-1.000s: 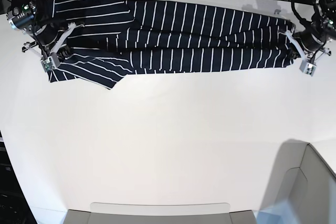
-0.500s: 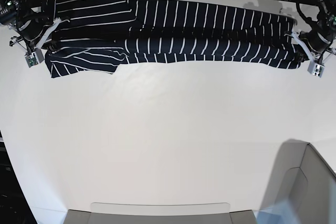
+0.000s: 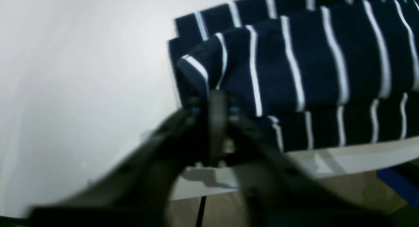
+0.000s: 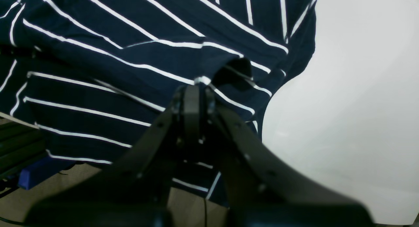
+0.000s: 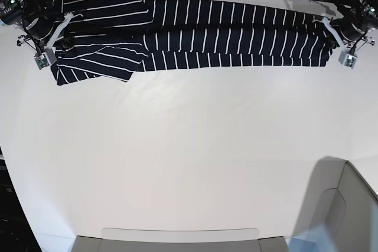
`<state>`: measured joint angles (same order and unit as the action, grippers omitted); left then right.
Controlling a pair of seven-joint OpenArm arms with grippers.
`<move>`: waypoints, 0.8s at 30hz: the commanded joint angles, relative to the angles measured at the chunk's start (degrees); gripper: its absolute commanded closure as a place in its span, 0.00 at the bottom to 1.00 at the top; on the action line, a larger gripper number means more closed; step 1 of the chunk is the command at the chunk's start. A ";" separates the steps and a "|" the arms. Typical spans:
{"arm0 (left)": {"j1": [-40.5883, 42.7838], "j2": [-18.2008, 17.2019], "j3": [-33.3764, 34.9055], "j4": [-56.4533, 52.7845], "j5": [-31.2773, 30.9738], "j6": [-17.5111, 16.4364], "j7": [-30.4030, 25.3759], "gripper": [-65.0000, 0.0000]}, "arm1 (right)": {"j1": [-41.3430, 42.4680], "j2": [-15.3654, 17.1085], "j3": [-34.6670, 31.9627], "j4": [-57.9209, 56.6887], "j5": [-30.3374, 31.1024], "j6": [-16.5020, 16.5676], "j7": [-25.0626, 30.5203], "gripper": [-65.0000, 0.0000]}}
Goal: Fold the T-shirt properly
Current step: 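Lower the hem onto the folded shirt with both grippers, then pull the strip ends apart with both grippers to straighten it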
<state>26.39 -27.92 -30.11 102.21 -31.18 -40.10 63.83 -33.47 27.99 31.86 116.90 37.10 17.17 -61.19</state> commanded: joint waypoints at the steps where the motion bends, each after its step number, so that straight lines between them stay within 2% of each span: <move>1: 0.20 -0.96 -0.79 0.95 -0.16 0.10 -0.76 0.78 | 0.11 1.07 0.54 0.68 -0.14 0.02 0.66 1.00; 6: -0.15 -0.96 -0.97 0.95 -0.60 0.10 -0.32 0.78 | 0.20 1.16 0.54 0.59 -0.22 0.02 0.66 1.00; 9: -0.15 -1.13 -0.97 0.86 -0.95 0.10 -0.14 0.77 | 0.20 1.16 0.45 0.59 -0.22 0.02 0.66 0.92; 12: -0.41 -1.31 -0.97 -0.10 -6.32 0.10 -0.14 0.77 | 0.20 1.24 0.45 0.59 -0.22 0.02 0.66 0.86; 15: -2.08 -1.57 -0.97 -3.01 -9.39 0.10 -0.05 0.77 | 0.20 1.24 0.45 0.59 -0.22 0.02 0.66 0.86; 24: -6.39 -2.01 -0.44 -15.93 -9.48 0.14 -0.93 0.77 | 0.29 1.33 0.45 0.50 -0.22 0.02 0.66 0.86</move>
<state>20.29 -28.71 -30.22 85.65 -40.12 -39.94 63.86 -33.34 28.23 31.86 116.84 36.45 17.17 -61.34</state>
